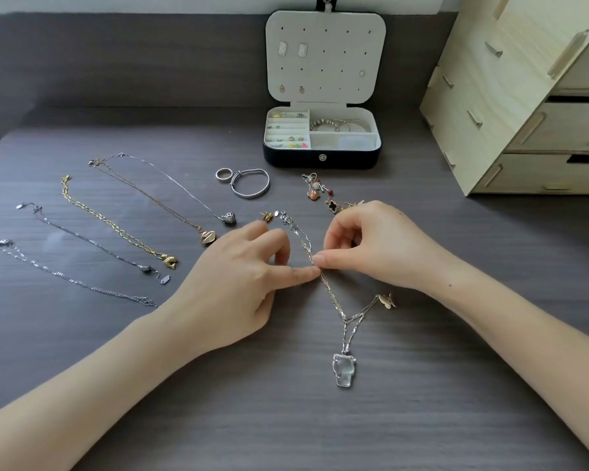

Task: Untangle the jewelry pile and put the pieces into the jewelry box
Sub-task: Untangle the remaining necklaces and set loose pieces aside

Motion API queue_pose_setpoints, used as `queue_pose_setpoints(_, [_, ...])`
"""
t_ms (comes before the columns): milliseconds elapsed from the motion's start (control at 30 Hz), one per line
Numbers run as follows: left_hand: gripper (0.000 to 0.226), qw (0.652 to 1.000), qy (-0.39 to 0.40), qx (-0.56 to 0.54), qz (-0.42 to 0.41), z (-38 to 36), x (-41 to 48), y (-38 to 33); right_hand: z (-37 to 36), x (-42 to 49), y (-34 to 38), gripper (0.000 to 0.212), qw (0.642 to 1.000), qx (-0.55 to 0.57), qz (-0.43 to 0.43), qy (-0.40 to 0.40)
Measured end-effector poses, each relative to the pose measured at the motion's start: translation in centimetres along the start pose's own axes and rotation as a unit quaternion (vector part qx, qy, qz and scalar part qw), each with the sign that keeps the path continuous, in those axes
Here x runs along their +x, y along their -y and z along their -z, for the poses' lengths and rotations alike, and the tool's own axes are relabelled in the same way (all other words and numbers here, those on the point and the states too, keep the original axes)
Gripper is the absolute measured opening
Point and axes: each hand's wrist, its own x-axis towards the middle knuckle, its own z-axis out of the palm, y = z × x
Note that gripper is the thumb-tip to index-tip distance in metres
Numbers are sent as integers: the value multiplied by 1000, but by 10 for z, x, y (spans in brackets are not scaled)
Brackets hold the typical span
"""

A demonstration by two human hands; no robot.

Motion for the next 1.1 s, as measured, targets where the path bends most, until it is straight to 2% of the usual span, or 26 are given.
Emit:
queue_pose_setpoints(300, [56,1000,-12,-21,-7,-4,-3,5,-3,0,-3,23,999,48,-17,-15])
queue_pose_setpoints(433, [57,1000,-9,-23,-4,-4,-3,6,-7,0,2,24,999,-6,-37,-30])
queue_pose_setpoints(667, [50,999,-15,-38,7,-7,-6,7,-6,1,-3,25,998,29,-41,-27])
queue_pose_setpoints(1100, [52,999,-16,-37,9,-7,-5,8,-3,-3,-2,28,999,18,-34,-28])
